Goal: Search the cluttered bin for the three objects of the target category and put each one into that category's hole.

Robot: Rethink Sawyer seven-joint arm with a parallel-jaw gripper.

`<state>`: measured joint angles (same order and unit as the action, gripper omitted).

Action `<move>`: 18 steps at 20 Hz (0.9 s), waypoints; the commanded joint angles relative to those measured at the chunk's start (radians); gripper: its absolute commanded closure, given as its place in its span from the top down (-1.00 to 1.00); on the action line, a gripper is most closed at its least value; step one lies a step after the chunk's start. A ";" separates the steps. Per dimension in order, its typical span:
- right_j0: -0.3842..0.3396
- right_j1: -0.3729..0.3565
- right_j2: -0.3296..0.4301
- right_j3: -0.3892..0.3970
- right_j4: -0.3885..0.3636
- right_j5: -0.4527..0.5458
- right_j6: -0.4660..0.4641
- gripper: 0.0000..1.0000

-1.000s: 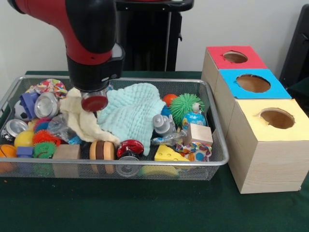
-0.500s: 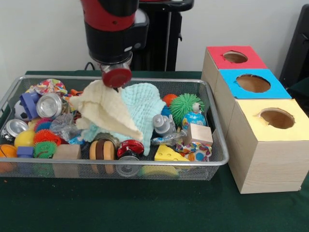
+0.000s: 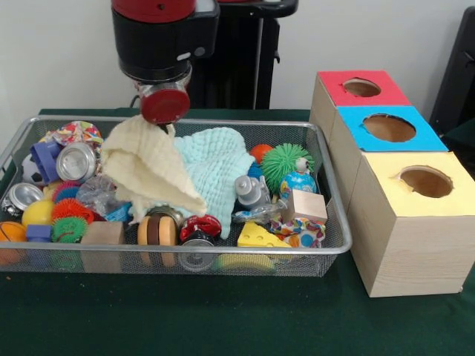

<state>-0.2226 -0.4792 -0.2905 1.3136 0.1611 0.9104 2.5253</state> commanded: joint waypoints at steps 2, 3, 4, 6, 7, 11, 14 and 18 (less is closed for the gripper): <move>-0.022 0.088 0.043 -0.104 0.021 0.110 0.149 -1.00; -0.018 0.093 0.042 -0.115 0.025 0.118 0.161 -1.00; -0.007 0.103 0.039 -0.129 0.033 0.123 0.185 -1.00; 0.019 0.130 0.030 -0.170 0.047 0.145 0.238 -1.00; 0.026 0.135 0.026 -0.182 0.050 0.162 0.248 -1.00; 0.060 0.198 0.017 -0.286 0.052 0.200 0.268 -1.00; 0.066 0.242 0.020 -0.362 0.048 0.246 0.241 -1.00; 0.077 0.266 0.003 -0.424 0.051 0.294 0.247 -1.00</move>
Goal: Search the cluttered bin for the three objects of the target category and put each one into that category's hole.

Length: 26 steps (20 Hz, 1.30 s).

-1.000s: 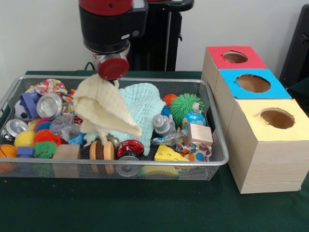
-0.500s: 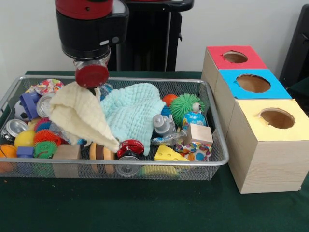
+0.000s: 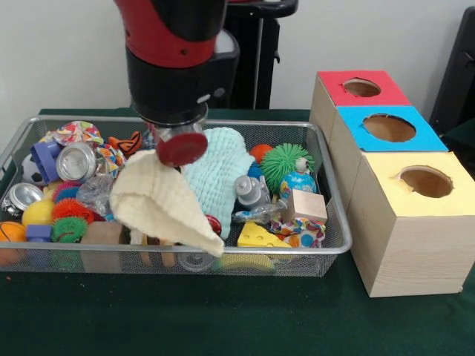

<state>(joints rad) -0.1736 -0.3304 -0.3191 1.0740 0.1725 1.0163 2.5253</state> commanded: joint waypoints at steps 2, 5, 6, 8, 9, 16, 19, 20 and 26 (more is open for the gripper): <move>0.032 0.118 0.026 -0.194 0.038 0.190 0.239 -1.00; 0.033 0.118 0.013 -0.217 0.029 0.223 0.217 -1.00; 0.032 0.117 0.005 -0.235 0.024 0.248 0.208 -1.00; 0.033 0.104 -0.003 -0.247 0.026 0.279 0.209 -1.00; 0.033 0.098 -0.007 -0.253 0.026 0.294 0.210 -1.00; 0.030 0.064 -0.020 -0.325 0.043 0.419 0.229 -1.00; 0.031 0.051 -0.025 -0.335 0.052 0.448 0.240 -1.00; 0.036 0.045 -0.031 -0.331 0.049 0.448 0.242 -1.00; 0.074 0.035 -0.028 -0.322 0.082 0.471 0.328 -1.00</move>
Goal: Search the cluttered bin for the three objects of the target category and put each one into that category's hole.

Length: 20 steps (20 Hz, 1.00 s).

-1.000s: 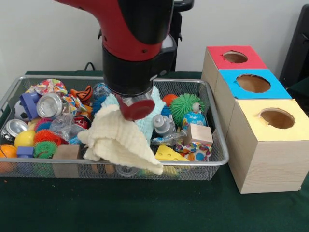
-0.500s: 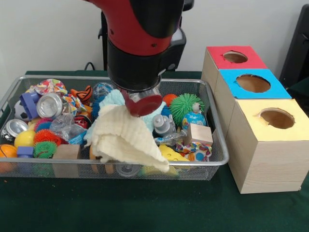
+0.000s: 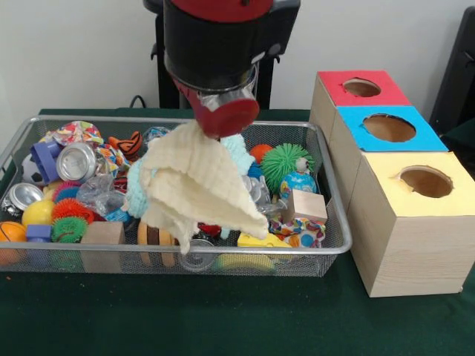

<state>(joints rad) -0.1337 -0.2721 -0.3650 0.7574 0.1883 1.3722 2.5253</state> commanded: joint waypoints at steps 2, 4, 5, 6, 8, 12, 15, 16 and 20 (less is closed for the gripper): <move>0.058 -0.019 0.011 -0.010 0.081 0.119 0.373 -1.00; 0.074 -0.007 0.002 -0.029 0.101 0.137 0.412 -1.00; 0.079 -0.002 -0.003 -0.039 0.108 0.147 0.420 -1.00; 0.088 0.004 -0.010 -0.046 0.121 0.155 0.443 -1.00; 0.107 0.011 -0.019 -0.048 0.140 0.156 0.472 -1.00; 0.128 0.037 -0.033 -0.073 0.159 0.160 0.516 -1.00; 0.130 0.052 -0.029 -0.085 0.165 0.156 0.510 -1.00; 0.130 0.053 -0.028 -0.087 0.167 0.155 0.509 -1.00; 0.128 0.047 -0.025 -0.078 0.165 0.145 0.483 -1.00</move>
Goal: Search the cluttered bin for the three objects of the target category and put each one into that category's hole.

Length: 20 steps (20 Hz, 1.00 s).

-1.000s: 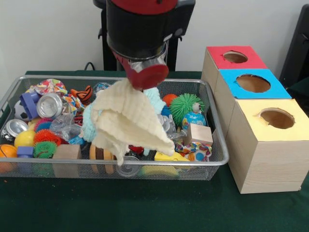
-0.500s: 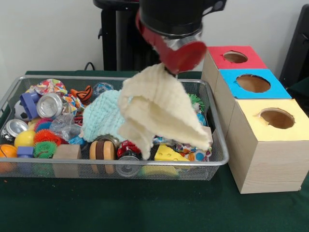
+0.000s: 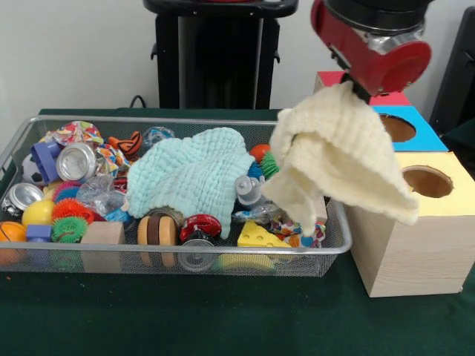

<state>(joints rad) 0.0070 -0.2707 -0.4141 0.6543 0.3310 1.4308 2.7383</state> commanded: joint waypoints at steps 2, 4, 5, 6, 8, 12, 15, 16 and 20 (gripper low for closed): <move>-0.011 0.033 0.027 0.054 0.020 0.065 0.257 -1.00; -0.006 0.016 0.029 0.085 0.022 0.055 0.255 -1.00; -0.002 0.009 0.028 0.094 0.024 0.053 0.260 -1.00; 0.008 0.001 0.023 0.105 0.021 0.054 0.265 -1.00; 0.025 -0.011 0.016 0.120 0.022 0.056 0.289 -1.00; 0.058 -0.047 0.006 0.171 0.032 0.050 0.327 -1.00; 0.077 -0.067 0.001 0.208 0.034 0.035 0.335 -1.00; 0.083 -0.070 -0.002 0.217 0.030 0.029 0.330 -1.00; 0.102 -0.076 -0.004 0.245 0.005 0.012 0.275 -1.00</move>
<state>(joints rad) 0.0887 -0.3160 -0.4273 0.7184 0.3399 1.4315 2.7600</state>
